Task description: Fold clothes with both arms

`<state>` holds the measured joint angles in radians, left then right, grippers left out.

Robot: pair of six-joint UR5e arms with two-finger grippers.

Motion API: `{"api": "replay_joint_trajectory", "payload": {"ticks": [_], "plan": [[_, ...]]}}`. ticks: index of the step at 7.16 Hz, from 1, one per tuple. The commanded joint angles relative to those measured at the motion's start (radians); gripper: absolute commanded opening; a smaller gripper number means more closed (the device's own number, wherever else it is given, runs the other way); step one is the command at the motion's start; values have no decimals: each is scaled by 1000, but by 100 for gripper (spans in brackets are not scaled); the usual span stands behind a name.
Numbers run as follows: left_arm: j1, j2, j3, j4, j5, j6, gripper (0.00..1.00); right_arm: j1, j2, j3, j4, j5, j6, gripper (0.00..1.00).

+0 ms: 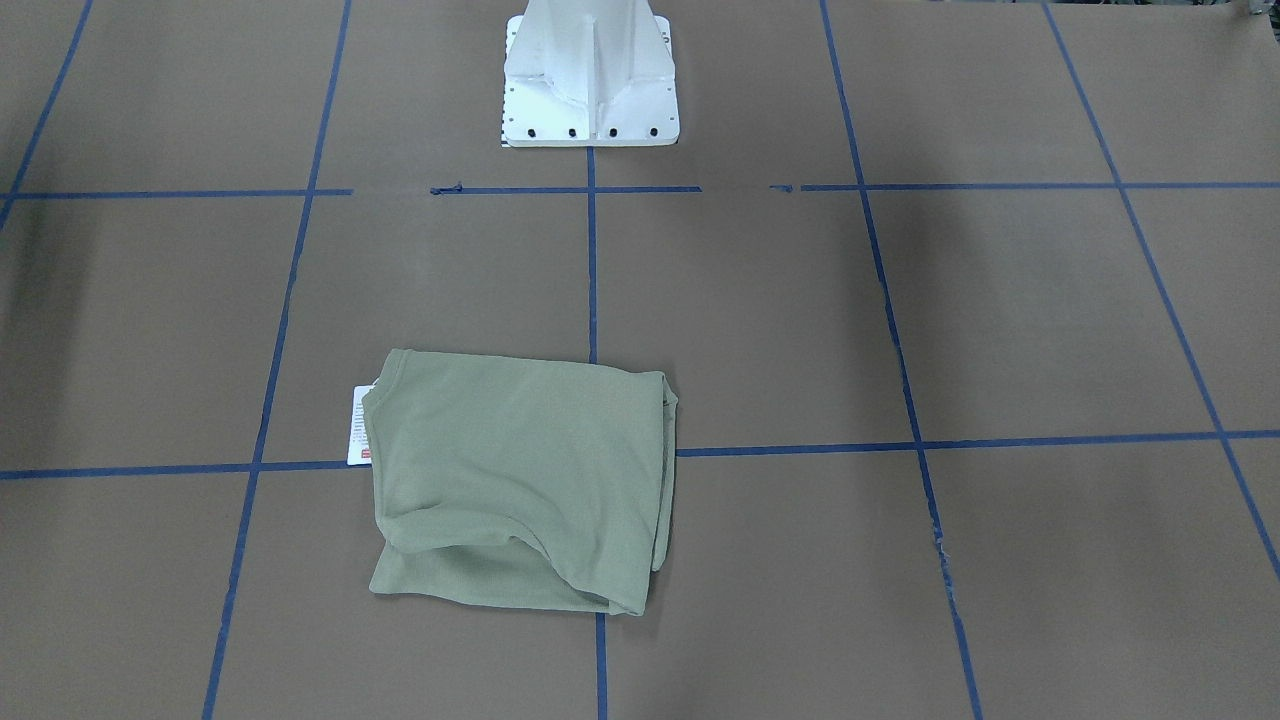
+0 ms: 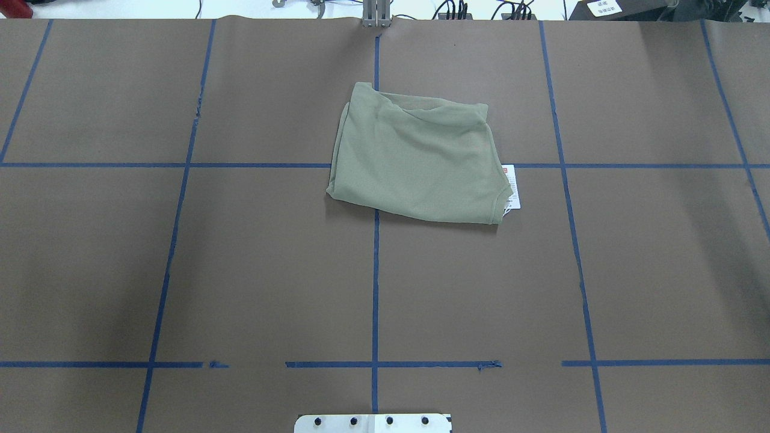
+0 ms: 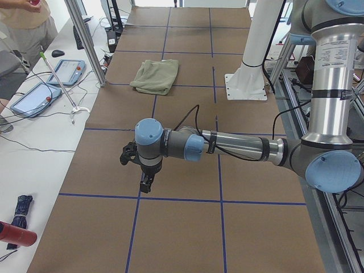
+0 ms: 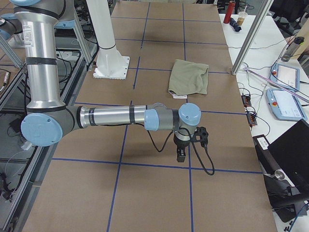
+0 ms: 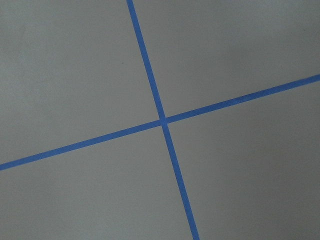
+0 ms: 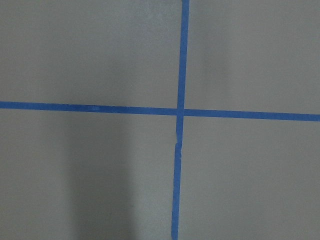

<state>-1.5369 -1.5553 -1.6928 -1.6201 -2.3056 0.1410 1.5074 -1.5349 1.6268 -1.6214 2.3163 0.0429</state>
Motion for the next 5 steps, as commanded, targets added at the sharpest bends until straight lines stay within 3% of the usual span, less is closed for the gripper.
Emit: {"api": "replay_joint_trajectory", "payload": {"ticks": [1, 5], "plan": [[1, 6, -1, -1, 0, 0, 100, -6, -2, -1, 0, 0, 0, 100], [1, 9, -11, -1, 2, 0, 100, -7, -4, -2, 3, 0, 2, 100]]}}
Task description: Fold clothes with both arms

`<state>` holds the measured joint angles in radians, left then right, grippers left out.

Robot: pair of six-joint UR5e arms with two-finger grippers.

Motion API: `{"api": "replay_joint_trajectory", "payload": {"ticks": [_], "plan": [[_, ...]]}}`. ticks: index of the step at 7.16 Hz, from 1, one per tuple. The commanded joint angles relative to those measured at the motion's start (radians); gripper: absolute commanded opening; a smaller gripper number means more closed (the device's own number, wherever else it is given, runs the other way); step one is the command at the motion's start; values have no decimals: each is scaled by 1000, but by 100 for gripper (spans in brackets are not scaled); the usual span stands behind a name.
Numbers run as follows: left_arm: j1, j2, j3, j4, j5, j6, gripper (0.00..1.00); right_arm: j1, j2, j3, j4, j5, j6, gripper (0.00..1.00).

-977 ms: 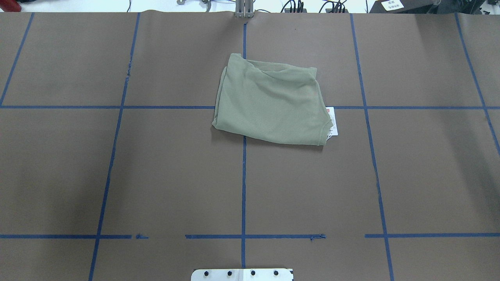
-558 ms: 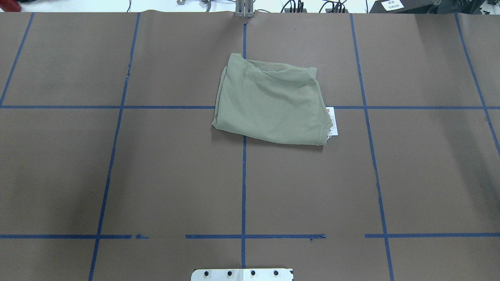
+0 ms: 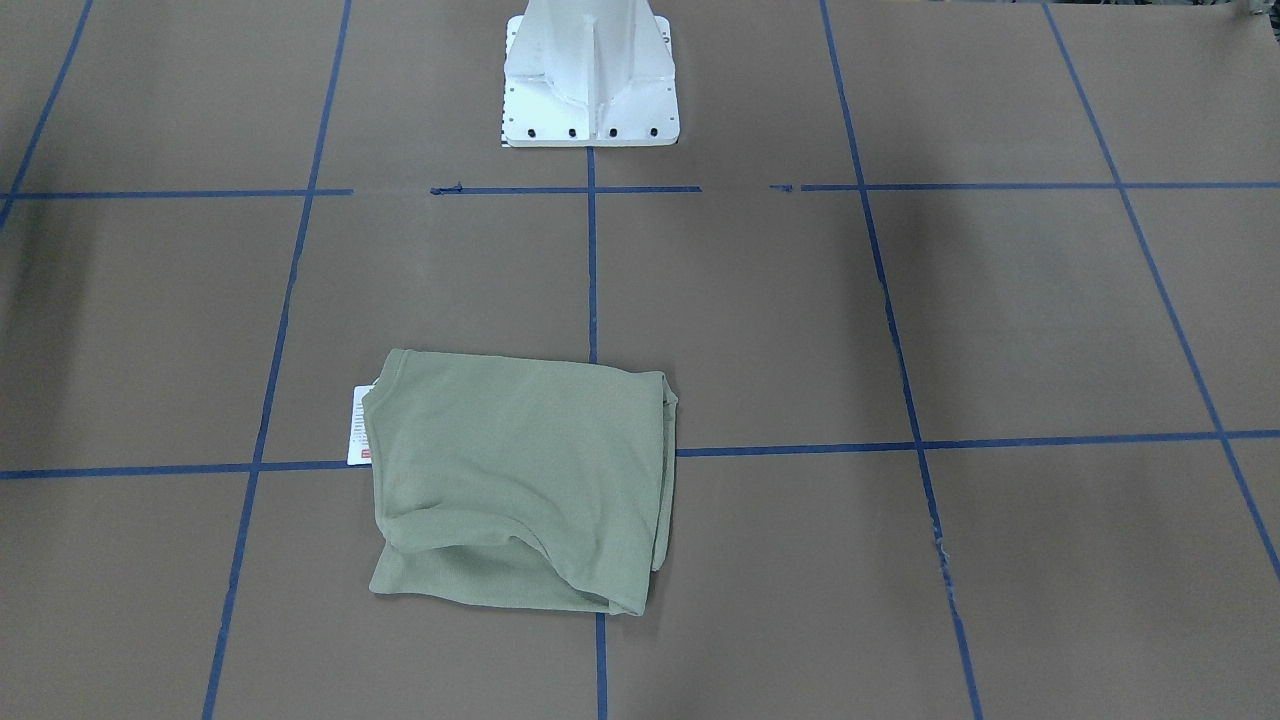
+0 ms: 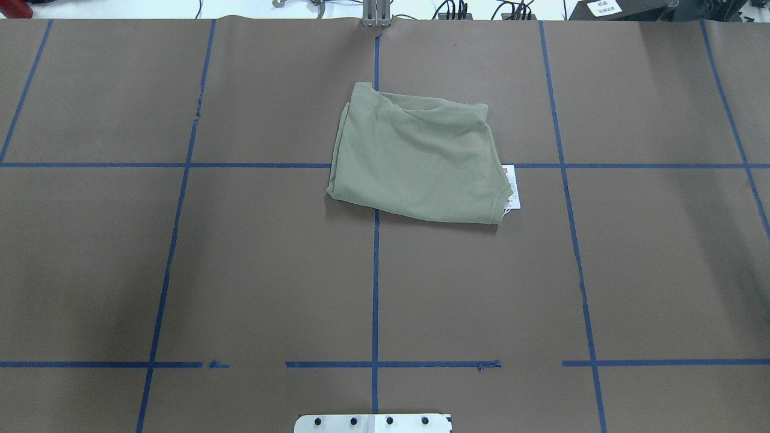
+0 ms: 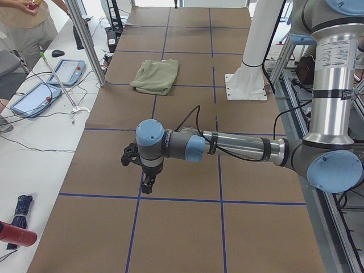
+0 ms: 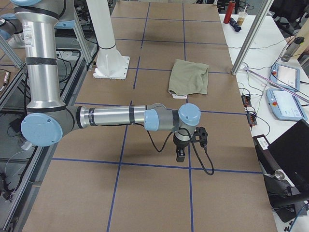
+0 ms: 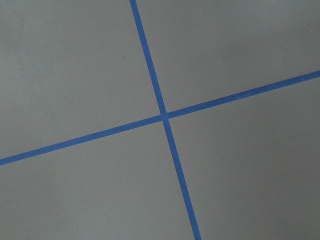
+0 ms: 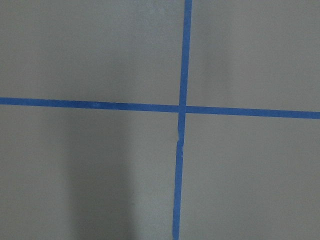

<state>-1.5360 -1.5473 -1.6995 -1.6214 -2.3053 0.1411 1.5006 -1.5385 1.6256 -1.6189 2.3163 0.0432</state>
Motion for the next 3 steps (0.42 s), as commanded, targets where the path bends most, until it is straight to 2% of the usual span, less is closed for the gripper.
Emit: {"api": "replay_joint_trajectory", "payload": {"ticks": [1, 3], "plan": [[0, 1, -9, 0, 1, 0, 100, 0, -2, 0, 1, 0, 1, 100], [-1, 3, -12, 0, 0, 0, 100, 1, -2, 0, 1, 2, 1, 100]]}}
